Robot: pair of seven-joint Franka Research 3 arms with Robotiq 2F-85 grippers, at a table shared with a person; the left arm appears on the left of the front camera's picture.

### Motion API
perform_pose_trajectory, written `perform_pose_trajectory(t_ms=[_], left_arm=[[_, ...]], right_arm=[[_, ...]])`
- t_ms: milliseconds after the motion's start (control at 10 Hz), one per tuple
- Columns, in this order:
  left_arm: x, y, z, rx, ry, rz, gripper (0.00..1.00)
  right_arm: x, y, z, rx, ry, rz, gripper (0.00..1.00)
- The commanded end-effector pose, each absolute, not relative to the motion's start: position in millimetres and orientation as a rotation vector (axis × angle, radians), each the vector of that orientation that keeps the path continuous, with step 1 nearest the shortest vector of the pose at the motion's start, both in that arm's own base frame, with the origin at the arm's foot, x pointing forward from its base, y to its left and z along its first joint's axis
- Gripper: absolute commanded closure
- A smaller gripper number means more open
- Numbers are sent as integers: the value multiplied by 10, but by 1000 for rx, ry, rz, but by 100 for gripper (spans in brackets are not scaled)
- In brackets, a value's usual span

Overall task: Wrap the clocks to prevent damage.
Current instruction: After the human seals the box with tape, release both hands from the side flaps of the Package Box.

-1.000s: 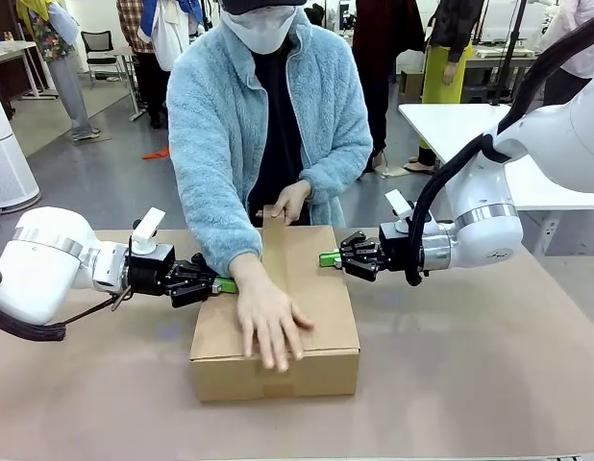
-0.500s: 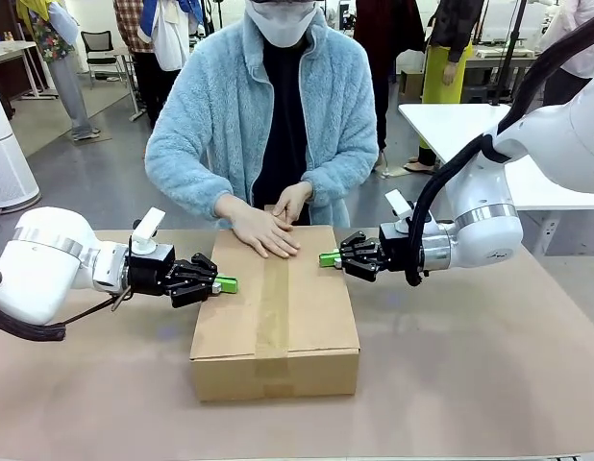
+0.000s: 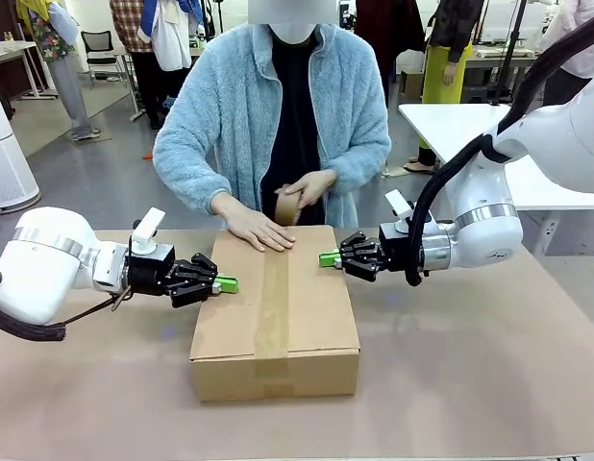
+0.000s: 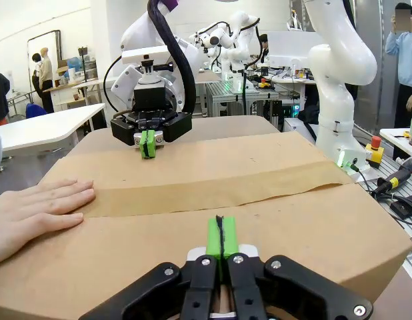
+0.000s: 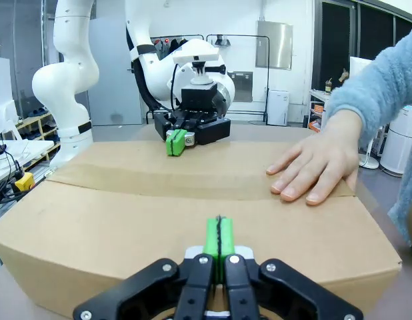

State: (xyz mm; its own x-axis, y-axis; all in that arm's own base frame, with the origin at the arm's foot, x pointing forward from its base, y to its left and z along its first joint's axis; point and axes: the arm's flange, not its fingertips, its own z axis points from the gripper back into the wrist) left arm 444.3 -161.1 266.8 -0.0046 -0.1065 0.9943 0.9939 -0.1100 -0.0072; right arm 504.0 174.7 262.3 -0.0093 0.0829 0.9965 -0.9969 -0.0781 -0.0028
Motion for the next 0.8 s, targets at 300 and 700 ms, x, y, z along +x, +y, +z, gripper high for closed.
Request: perform_pose_trajectory(t_ms=[300, 700], left_arm=[[4446, -1619, 2659, -1200, -1081, -1316, 100], [4471, -1543, 2947, -1173, -980, -1375, 100]], right_arm=[[5031, 1756, 2593, 1194, -1109, 1307, 99], [4958, 1773, 2854, 1136, -1062, 1344, 99]])
